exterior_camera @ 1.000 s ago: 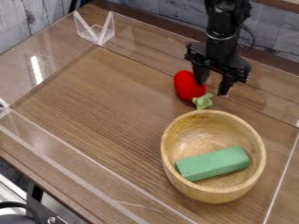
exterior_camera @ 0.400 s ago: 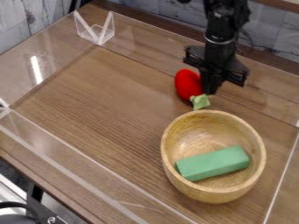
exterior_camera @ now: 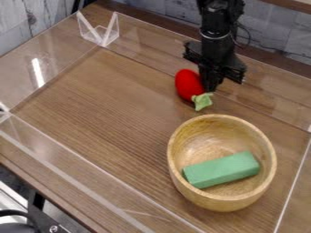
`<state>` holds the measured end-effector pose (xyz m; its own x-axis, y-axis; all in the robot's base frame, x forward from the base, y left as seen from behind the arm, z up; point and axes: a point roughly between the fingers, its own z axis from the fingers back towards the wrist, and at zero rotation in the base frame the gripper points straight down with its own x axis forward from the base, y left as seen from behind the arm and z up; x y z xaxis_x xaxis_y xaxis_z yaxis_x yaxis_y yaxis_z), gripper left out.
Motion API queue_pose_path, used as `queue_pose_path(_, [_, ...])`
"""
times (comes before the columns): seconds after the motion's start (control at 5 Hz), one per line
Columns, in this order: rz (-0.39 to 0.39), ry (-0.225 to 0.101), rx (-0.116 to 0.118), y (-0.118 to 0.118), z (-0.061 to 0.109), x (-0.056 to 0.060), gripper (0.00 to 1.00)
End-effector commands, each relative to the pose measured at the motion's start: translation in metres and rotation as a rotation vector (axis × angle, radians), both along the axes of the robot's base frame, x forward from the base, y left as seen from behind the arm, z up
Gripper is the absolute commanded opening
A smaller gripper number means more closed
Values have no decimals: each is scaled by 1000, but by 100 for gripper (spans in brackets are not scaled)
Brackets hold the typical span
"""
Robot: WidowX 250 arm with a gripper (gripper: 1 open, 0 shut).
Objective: Move the red fruit to the left side of the table
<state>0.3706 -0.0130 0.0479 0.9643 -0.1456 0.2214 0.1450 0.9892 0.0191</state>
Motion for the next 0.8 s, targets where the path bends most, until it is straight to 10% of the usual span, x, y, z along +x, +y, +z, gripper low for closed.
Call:
queue_pose_path(0.0, [-71, -37, -3, -1, 7, 2, 0])
queue_pose_path(0.6, [-109, -35, -6, -44, -11, 4, 0])
